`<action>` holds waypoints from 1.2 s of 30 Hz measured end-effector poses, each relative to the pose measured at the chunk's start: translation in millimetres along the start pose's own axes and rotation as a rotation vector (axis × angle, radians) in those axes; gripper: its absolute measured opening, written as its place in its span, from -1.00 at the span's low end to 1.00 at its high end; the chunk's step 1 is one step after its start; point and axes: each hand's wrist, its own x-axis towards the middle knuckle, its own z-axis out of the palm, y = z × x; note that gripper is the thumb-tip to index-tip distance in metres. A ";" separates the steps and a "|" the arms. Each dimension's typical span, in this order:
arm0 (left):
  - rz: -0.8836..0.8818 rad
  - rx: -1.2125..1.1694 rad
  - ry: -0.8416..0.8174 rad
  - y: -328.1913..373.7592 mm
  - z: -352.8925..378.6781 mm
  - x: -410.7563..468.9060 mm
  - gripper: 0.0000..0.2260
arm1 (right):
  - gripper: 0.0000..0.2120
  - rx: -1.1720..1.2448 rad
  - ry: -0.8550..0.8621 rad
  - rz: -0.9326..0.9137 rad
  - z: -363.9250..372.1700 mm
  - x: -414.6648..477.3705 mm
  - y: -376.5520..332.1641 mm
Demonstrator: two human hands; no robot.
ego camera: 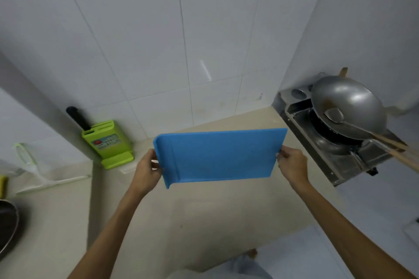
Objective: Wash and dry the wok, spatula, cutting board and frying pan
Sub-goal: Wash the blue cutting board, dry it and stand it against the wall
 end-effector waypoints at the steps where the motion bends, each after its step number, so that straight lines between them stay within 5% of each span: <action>1: -0.026 0.000 0.042 2.1 9.3 5.3 -0.64 | -0.69 -0.018 -0.050 -0.017 1.1 21.9 -0.9; 6: -0.146 -0.062 0.217 15.0 55.7 29.3 -0.71 | -0.57 -0.005 -0.188 -0.055 6.2 114.9 1.2; 14: -0.334 -0.015 0.428 24.9 98.4 106.5 -0.69 | -0.77 0.022 -0.470 0.036 48.4 222.9 -31.5; 23: -0.340 0.209 0.276 -6.6 103.6 196.0 -0.78 | -0.69 0.039 -0.513 0.083 112.1 292.8 -32.7; 36: -0.377 0.214 0.210 -39.4 101.7 238.5 -0.75 | -0.62 -0.021 -0.503 0.072 157.2 320.4 -42.4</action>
